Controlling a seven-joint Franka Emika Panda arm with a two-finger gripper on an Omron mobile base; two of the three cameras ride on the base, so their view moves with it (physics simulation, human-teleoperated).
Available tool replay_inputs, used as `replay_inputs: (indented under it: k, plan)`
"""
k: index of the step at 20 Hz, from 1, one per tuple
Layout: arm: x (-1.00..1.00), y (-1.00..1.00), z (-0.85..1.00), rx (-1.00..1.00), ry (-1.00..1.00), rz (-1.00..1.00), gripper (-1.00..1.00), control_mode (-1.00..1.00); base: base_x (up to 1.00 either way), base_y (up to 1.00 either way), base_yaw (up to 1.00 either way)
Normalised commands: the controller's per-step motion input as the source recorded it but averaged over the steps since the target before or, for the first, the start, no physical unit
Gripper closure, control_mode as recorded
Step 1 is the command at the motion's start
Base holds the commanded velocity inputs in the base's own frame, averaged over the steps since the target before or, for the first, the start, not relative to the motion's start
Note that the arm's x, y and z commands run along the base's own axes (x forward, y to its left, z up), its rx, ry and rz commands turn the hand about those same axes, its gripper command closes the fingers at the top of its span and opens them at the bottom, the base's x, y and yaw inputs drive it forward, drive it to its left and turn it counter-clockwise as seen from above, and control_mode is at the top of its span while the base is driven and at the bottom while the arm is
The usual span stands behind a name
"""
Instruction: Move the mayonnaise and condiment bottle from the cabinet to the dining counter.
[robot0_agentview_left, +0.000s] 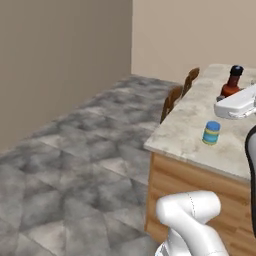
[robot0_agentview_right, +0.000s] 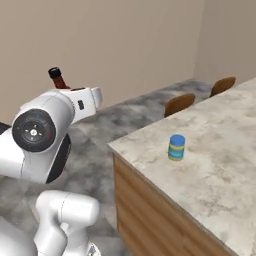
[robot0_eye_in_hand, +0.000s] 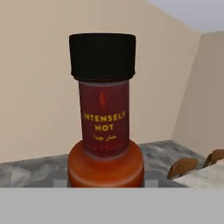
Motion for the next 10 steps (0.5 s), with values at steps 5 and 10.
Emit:
replay_inputs:
  k: [5, 10]
  plan:
    - [0.00, 0.00, 0.00, 0.00, 0.00, 0.00, 1.00, 1.00, 0.09, 0.11, -0.57]
    - [0.00, 0.00, 0.00, 0.00, 0.00, 0.00, 1.00, 1.00, 0.24, 0.00, -0.60]
